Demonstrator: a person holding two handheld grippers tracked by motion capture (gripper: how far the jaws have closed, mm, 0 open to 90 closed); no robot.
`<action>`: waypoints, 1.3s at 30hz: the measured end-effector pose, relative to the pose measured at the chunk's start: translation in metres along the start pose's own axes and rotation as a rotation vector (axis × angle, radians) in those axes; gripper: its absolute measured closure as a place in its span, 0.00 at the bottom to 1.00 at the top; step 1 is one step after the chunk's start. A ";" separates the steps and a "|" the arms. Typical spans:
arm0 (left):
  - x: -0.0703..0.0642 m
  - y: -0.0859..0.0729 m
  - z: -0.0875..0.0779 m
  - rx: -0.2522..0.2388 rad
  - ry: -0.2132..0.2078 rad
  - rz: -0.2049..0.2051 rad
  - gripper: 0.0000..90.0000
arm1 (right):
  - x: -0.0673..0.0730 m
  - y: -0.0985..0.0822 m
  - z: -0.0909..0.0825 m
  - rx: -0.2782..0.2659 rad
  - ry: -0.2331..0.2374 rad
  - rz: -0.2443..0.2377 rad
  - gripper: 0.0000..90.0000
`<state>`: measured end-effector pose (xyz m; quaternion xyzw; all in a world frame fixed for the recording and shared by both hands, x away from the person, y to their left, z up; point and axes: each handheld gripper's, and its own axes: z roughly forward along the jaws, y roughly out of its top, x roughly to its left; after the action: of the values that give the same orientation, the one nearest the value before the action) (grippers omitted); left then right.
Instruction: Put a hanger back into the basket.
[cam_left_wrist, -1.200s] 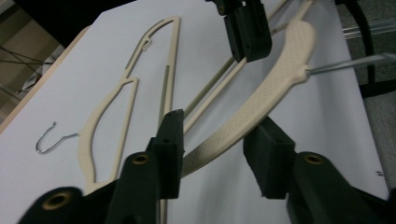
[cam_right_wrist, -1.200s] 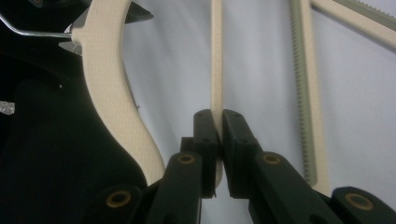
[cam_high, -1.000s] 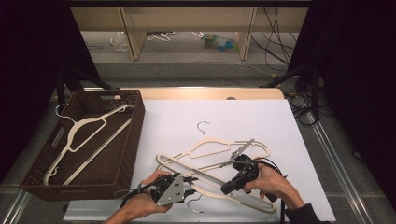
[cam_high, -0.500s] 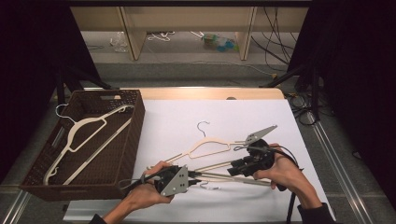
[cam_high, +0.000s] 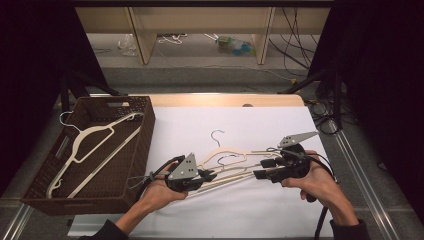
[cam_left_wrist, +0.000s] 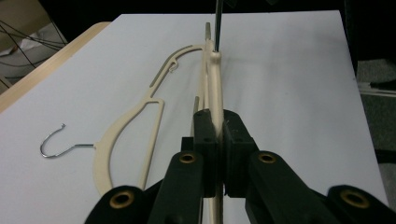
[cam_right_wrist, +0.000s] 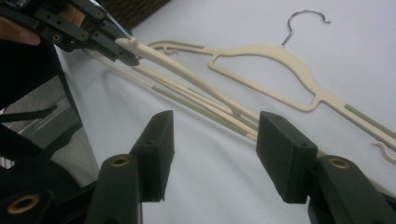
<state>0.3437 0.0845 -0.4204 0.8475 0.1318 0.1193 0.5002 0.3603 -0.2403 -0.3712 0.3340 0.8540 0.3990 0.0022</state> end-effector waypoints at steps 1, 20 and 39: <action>0.001 0.000 0.000 -0.007 0.001 -0.025 0.96 | 0.000 -0.001 0.000 0.000 -0.002 -0.007 0.51; 0.017 0.008 -0.020 -0.139 0.021 -0.363 0.96 | -0.009 -0.035 -0.003 -0.078 -0.104 0.038 0.39; 0.036 0.022 -0.082 -0.213 0.128 -0.537 0.96 | -0.006 -0.049 0.007 -0.046 -0.118 0.036 0.39</action>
<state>0.3524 0.1534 -0.3602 0.7156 0.3695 0.0490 0.5907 0.3388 -0.2610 -0.4110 0.3718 0.8368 0.3984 0.0531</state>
